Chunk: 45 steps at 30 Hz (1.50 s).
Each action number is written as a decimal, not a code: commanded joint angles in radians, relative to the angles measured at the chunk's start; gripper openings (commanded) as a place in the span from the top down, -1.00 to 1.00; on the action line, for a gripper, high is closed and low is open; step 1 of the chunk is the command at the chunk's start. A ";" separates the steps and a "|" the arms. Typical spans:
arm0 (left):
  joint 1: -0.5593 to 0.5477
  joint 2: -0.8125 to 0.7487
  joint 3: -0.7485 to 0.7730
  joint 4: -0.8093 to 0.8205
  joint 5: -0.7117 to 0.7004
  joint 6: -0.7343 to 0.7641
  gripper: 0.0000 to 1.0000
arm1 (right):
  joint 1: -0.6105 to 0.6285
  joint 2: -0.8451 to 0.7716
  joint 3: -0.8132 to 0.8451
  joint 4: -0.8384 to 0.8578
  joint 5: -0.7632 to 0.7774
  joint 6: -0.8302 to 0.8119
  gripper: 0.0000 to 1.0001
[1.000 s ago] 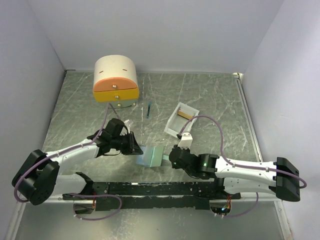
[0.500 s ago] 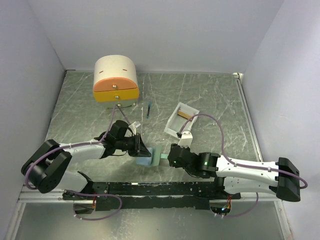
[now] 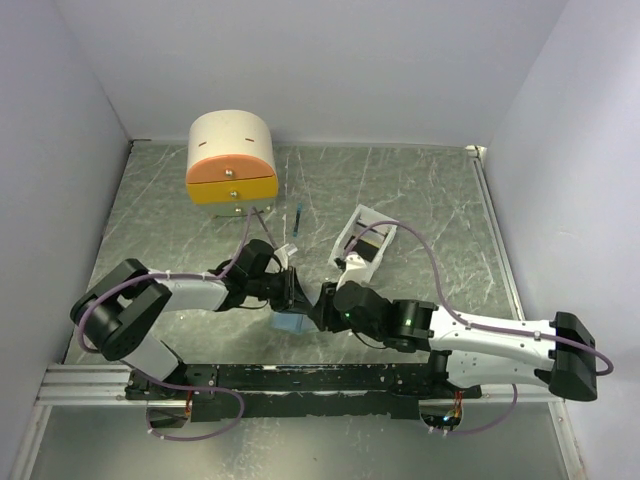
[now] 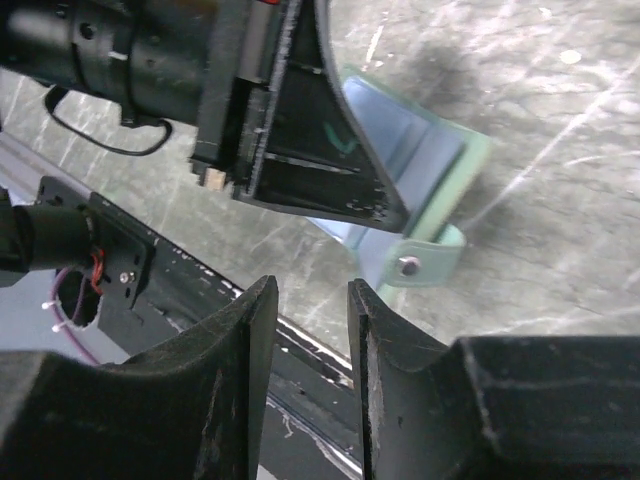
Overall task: Put the credit cards into the card holder
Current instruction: Open the card holder at the center of the board.
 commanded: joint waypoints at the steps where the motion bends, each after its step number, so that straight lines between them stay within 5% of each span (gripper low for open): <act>1: -0.016 0.023 0.025 0.064 0.006 -0.003 0.52 | 0.002 0.045 -0.003 0.132 -0.075 -0.021 0.31; 25: -0.024 0.018 0.057 -0.023 -0.061 0.011 0.49 | 0.010 0.211 -0.103 0.151 0.094 -0.001 0.42; 37: 0.026 -0.198 0.118 -0.395 -0.250 0.091 0.29 | 0.007 0.285 -0.162 0.175 0.129 0.045 0.48; 45: 0.039 -0.219 0.053 -0.471 -0.314 0.125 0.26 | 0.007 0.316 -0.192 0.200 0.124 0.065 0.50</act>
